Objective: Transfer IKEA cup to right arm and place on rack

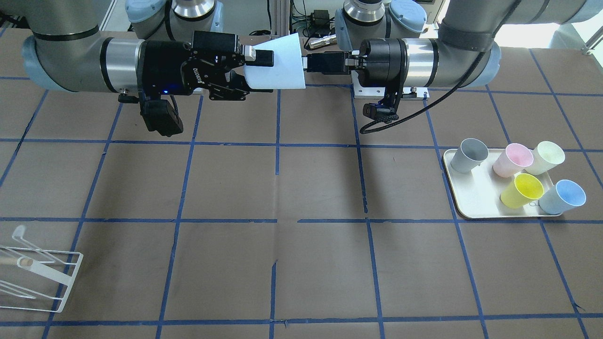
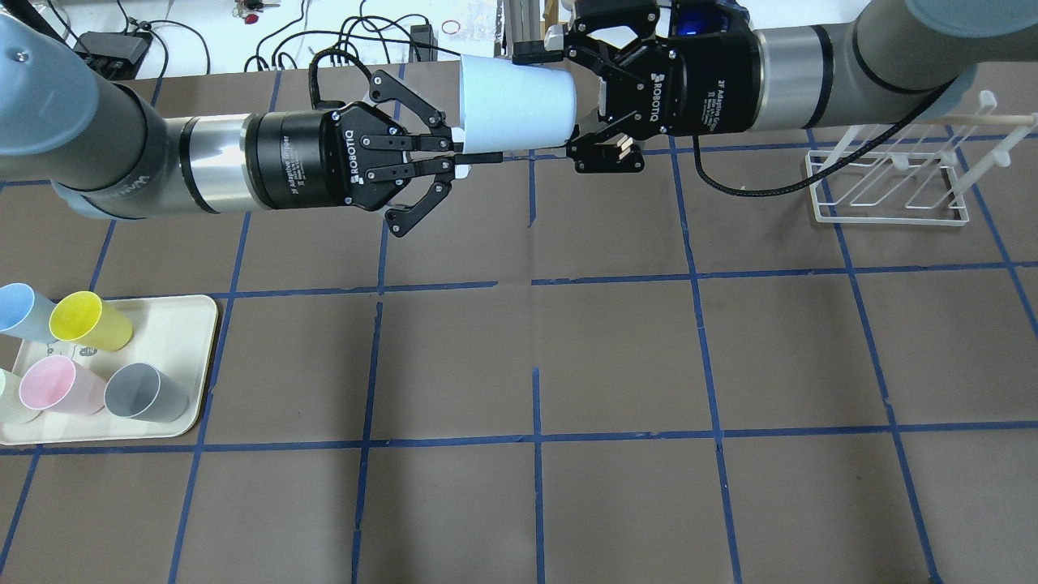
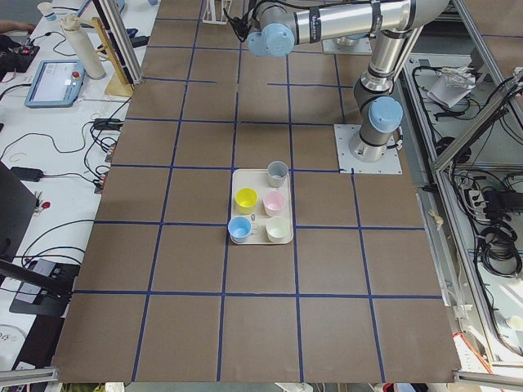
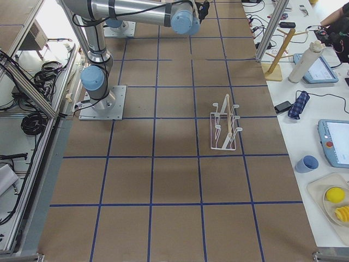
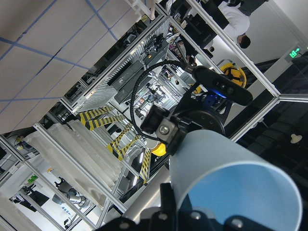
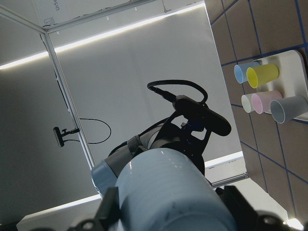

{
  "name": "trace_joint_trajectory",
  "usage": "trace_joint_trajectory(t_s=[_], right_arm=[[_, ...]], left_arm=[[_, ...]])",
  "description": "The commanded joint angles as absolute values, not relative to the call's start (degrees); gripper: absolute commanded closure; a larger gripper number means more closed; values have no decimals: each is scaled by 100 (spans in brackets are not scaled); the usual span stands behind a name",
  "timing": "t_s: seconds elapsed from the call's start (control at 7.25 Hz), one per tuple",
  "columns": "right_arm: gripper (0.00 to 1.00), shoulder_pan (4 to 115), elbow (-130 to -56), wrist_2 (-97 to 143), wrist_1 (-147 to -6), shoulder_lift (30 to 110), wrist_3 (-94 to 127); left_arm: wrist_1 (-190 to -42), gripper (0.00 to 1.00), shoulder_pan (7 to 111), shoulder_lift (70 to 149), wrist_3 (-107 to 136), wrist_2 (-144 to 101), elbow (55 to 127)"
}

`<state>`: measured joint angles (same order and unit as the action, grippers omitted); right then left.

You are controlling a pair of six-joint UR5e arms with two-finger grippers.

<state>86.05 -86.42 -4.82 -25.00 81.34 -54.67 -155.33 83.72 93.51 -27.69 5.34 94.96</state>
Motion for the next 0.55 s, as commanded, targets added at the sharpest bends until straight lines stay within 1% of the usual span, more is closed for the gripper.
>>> trace_joint_trajectory(t_s=[0.0, 0.14, 0.41], right_arm=[[39, 8604, -8640, -527, -2514, 8156, -5467], [45, 8604, -8640, -536, -2522, 8191, -5467], [51, 8604, -8631, -536, -2540, 8200, -5467]], left_arm=[[-15539, 100, 8367, 9325, -2769, 536, 9492], [-15530, 100, 8350, 9325, -2769, 545, 9483], [-15548, 28, 8297, 9334, -2760, 536, 9475]])
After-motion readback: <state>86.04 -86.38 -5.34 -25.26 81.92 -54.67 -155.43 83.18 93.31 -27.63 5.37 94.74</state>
